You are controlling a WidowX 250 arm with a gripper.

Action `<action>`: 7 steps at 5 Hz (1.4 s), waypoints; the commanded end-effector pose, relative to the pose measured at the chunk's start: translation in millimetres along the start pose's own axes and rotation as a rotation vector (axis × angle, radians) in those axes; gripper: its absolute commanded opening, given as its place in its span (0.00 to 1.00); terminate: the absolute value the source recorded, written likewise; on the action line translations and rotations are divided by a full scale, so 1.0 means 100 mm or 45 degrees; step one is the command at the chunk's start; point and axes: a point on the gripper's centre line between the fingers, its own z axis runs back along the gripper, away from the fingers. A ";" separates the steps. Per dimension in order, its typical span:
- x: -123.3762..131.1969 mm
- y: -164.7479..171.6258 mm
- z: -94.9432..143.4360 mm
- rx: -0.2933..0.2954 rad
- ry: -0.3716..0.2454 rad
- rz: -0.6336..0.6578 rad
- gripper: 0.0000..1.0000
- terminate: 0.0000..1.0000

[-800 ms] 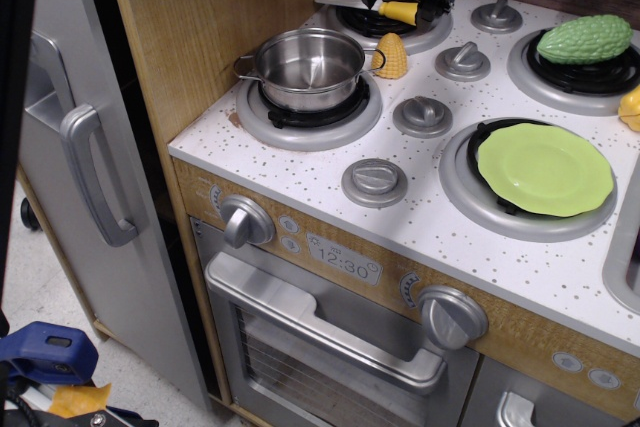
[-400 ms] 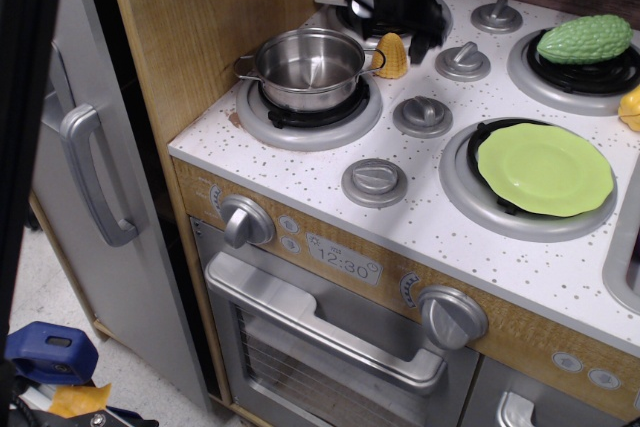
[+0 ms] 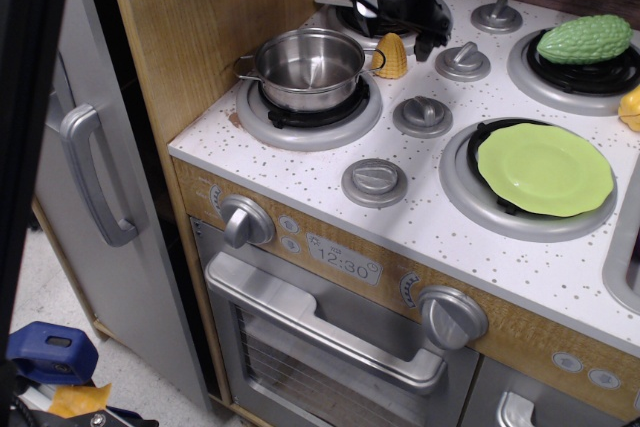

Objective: Put corn in pan which is on stove

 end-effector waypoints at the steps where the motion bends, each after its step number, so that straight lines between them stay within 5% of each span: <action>1: 0.12 0.07 0.05 -0.017 -0.086 0.029 1.00 0.00; 2: 0.13 0.07 0.01 -0.019 -0.093 0.027 0.00 0.00; 4: 0.33 0.18 0.17 0.033 -0.108 -0.043 0.00 0.00; 7: 0.45 0.52 0.86 0.241 -0.096 -0.168 0.00 0.00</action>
